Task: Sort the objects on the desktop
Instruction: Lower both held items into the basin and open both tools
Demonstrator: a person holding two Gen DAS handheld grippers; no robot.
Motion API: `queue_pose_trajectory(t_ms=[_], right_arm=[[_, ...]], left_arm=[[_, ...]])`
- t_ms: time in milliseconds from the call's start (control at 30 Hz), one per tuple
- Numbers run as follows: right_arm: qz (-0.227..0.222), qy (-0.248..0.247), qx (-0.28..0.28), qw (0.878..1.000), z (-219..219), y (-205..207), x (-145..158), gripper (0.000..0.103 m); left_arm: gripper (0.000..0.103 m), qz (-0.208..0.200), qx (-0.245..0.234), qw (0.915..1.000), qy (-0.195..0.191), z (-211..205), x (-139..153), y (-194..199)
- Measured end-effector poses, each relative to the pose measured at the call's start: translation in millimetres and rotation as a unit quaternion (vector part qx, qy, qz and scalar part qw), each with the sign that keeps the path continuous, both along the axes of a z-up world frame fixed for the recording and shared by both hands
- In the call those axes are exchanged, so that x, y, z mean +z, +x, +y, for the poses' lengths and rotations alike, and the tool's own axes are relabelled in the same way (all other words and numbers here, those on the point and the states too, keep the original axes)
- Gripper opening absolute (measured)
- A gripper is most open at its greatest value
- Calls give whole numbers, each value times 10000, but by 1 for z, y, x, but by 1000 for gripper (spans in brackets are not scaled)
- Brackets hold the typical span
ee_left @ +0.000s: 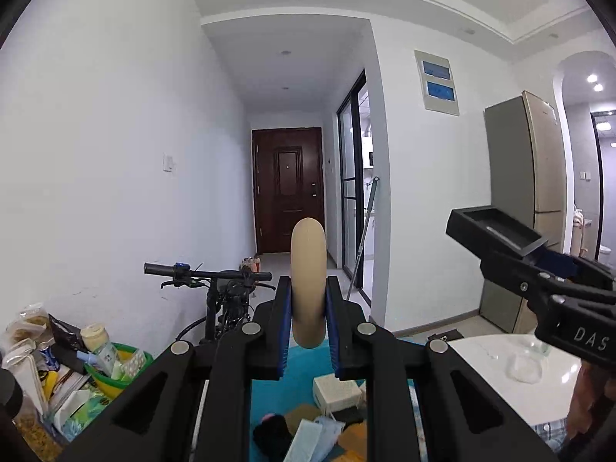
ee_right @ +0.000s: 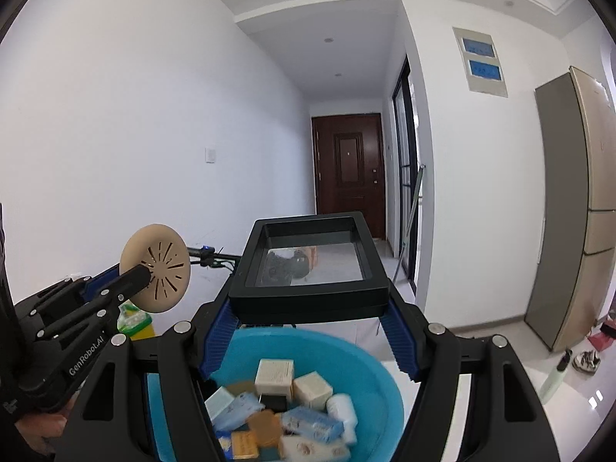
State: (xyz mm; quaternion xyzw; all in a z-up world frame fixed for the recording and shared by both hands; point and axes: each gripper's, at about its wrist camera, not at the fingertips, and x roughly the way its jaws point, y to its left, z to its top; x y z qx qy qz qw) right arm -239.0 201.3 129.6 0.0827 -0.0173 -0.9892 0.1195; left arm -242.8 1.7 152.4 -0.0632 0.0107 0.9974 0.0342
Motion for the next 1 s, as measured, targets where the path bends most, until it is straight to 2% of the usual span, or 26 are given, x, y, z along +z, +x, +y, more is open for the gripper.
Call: queue_pose_trajectory(t_ms=[200, 433, 533, 633, 767, 900, 1000], right_arm=[[3, -71, -12, 10000, -2, -20, -6, 68], [-119, 5, 75, 9999, -5, -30, -14, 68], [-236, -71, 101, 9996, -2, -34, -16, 68], [-484, -96, 28, 9988, 1, -39, -17, 68], [-1010, -202, -6, 9947, 7, -50, -22, 68], [-1689, 27, 63, 9856, 3, -67, -36, 68], [-2069, 27, 237, 9781, -1, -79, -49, 68]], left_arm=[[18, -230, 135, 9996, -5, 2, -5, -19], [18, -279, 45, 9995, 134, 0, -17, -27], [18, -428, -59, 9990, 134, 0, -21, -34], [18, -888, -108, 9957, 237, -3, -26, -46], [18, -1855, -206, 9815, 439, -10, -43, -71], [18, -2485, -317, 9667, 515, -11, -63, -89], [18, -2728, -358, 9601, 507, -9, -75, -95]])
